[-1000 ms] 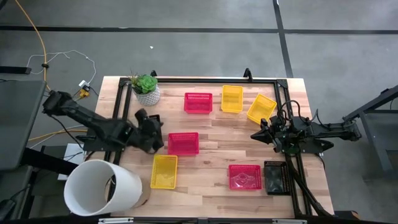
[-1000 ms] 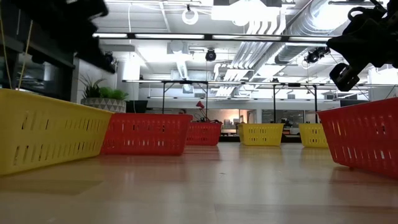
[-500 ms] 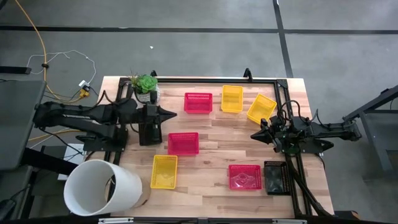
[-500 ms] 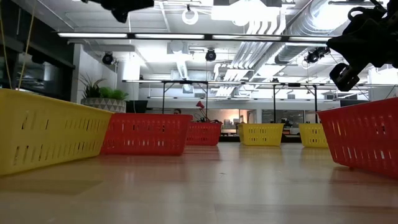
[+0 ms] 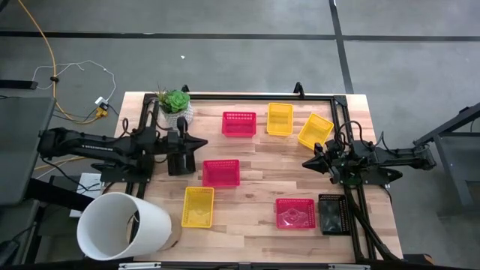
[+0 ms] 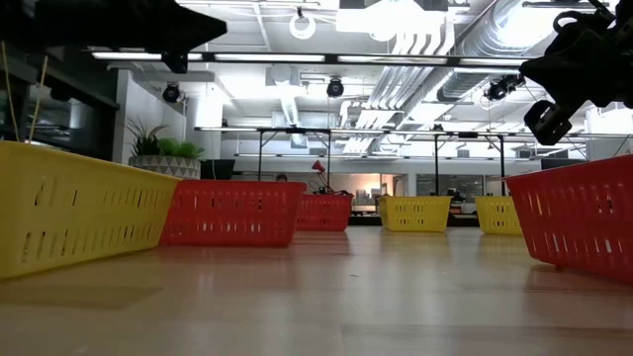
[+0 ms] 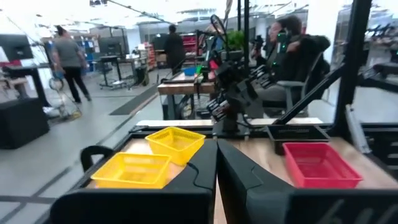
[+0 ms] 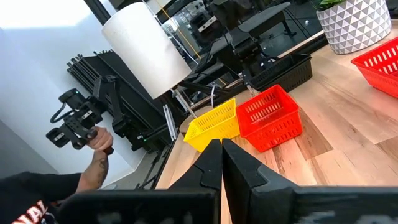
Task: Stack baskets by color
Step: Stack the bottom black bin on top of the top black bins
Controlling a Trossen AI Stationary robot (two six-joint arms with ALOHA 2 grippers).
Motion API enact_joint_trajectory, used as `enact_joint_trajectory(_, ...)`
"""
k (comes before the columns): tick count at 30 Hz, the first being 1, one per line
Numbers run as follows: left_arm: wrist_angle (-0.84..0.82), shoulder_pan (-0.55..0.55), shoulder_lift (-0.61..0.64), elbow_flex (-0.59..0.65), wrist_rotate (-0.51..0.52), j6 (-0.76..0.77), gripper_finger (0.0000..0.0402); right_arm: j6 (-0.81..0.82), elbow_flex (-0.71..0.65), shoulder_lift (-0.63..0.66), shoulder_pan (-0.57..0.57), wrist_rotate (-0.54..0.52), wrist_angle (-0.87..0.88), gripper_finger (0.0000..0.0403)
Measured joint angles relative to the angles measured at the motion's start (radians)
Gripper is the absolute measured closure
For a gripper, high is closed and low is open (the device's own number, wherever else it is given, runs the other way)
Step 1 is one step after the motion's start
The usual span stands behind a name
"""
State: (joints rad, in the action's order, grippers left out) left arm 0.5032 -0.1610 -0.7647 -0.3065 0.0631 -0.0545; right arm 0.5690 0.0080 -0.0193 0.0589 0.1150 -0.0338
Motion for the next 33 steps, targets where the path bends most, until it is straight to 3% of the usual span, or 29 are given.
enact_joint_trajectory(7,-0.022,0.061,0.005,0.001,0.001,0.078,0.0401,-0.006,0.000,0.000,0.000,-0.015,-0.004,0.0402)
enact_joint_trajectory(14,-0.042,0.136,0.005,0.001,0.049,0.084,0.0401,0.027,0.000,0.000,0.000,-0.234,-0.046,0.0402)
enact_joint_trajectory(19,-0.080,0.171,0.004,0.001,0.118,0.081,0.0401,-0.096,0.000,-0.010,-0.001,-0.424,-0.183,0.0402)
enact_joint_trajectory(26,-0.062,0.167,0.004,0.001,0.151,0.037,0.0401,-0.231,0.000,-0.098,0.002,-0.115,-0.511,0.0402)
enact_joint_trajectory(33,-0.053,0.175,0.004,0.005,0.141,0.051,0.0401,-0.282,0.075,-0.260,0.002,-0.109,-0.565,0.0402)
